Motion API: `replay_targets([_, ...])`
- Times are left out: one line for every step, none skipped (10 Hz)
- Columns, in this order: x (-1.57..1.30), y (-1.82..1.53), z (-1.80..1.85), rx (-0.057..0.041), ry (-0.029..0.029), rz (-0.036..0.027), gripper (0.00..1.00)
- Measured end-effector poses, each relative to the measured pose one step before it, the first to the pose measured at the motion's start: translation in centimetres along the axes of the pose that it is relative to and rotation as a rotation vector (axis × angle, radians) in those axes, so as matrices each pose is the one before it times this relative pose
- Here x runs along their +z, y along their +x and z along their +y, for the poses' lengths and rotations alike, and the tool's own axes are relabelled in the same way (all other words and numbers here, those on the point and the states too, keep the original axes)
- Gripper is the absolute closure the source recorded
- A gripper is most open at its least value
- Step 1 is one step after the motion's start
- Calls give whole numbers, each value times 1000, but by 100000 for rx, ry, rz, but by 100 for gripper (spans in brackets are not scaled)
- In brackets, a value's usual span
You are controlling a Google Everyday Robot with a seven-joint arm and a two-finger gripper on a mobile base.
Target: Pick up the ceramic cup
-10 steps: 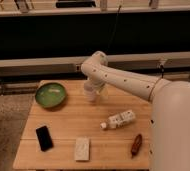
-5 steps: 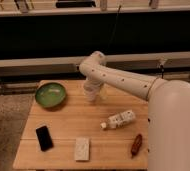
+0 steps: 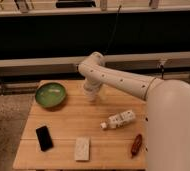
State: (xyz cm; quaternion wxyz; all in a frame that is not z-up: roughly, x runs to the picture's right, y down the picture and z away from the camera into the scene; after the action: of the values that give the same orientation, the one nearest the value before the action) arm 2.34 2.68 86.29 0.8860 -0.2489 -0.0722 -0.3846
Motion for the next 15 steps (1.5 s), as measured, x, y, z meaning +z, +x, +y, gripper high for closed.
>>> replay_targets([27,45,10,-91,-30,-114,20])
replay_targets([19,41,36,-130,-186,-68,20])
replay_targets([55,-49,-5,-206,-206,-142,20])
replay_targets([-22,-13,-75,-131,55,16,20])
replay_targets([70,-54,-35,-168,-104,-139,20])
replay_targets([30,-54,-108,-299,-64,-99,20])
replay_targets([69,-58,-19,-209,-183,-147,20])
replay_targets([44,-26,-55,-193,-54,-71,20])
replay_targets([42,4,32,-168,-181,-80,20])
replay_targets([36,26,14,-118,-13,-40,20])
replay_targets([-39,11,-36,-242,-21,-5,20])
replay_targets([5,-19,9,-148,-88,-71,20])
replay_targets([-16,-23,-34,-276,-86,-20,20])
replay_targets([-12,-3,-24,-115,12,-16,20])
replay_targets([71,-27,19,-101,-89,-64,20])
